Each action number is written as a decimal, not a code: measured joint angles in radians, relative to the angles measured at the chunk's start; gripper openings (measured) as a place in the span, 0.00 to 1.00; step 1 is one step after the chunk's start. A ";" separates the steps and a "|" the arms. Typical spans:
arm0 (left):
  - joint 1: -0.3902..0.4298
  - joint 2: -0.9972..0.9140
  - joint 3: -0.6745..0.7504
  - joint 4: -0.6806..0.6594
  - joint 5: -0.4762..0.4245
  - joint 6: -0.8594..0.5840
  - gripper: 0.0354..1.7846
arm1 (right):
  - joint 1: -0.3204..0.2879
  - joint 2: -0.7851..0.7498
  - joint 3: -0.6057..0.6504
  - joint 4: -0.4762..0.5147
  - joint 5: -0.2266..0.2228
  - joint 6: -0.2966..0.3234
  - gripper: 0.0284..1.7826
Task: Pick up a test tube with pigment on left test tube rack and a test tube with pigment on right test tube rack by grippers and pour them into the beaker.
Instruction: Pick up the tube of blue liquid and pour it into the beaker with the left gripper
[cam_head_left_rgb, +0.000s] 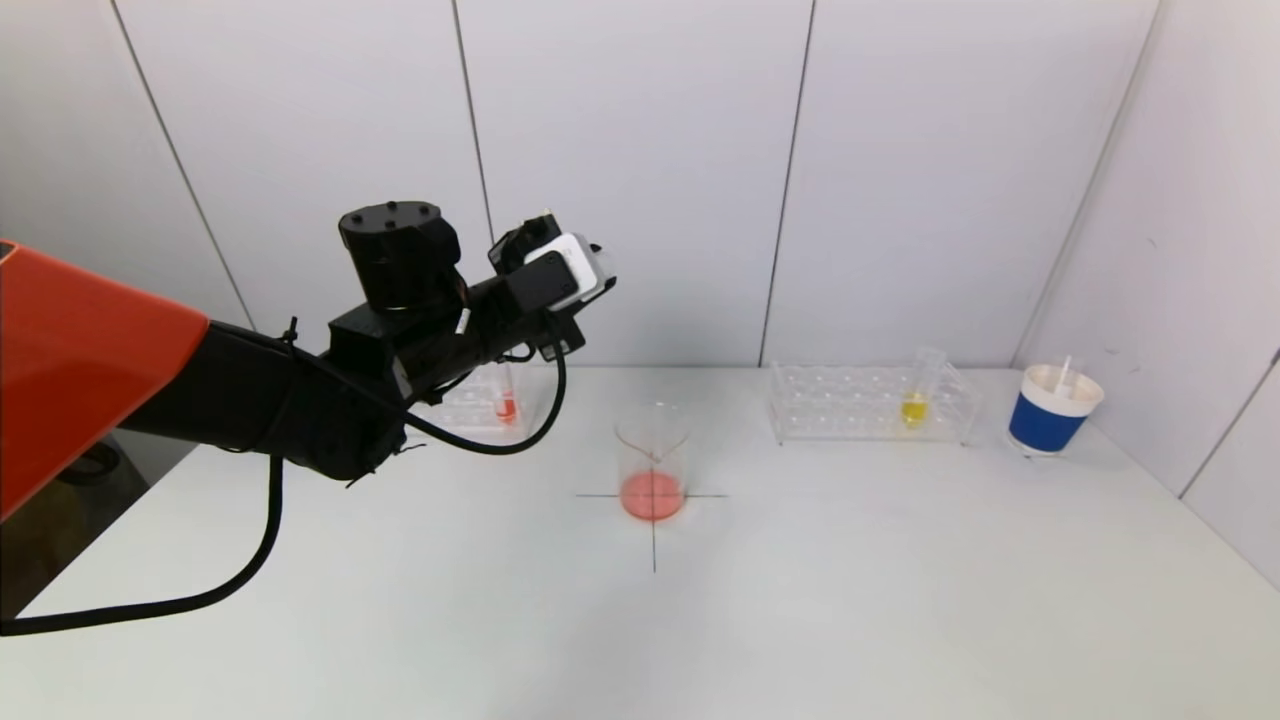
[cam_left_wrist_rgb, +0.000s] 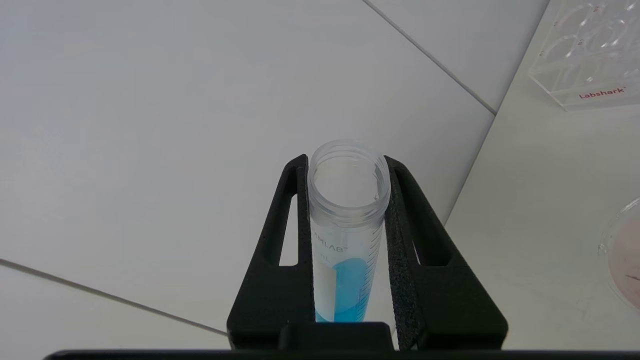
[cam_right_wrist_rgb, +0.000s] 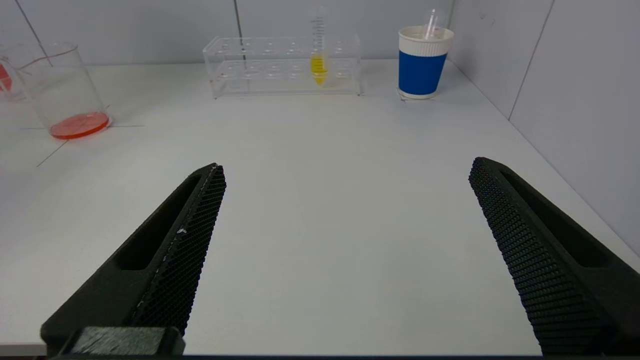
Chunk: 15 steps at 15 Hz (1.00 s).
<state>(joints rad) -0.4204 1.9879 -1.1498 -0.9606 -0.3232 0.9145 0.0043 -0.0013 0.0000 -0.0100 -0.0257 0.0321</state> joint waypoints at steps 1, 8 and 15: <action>0.000 0.001 0.006 -0.009 -0.011 0.016 0.23 | 0.000 0.000 0.000 0.000 0.000 0.000 0.99; 0.000 0.014 0.027 -0.022 -0.073 0.140 0.23 | 0.000 0.000 0.000 0.000 0.000 0.000 0.99; -0.001 0.029 0.033 -0.025 -0.091 0.199 0.23 | 0.000 0.000 0.000 0.000 0.000 0.000 0.99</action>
<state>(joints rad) -0.4217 2.0170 -1.1166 -0.9857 -0.4140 1.1132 0.0043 -0.0013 0.0000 -0.0104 -0.0257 0.0321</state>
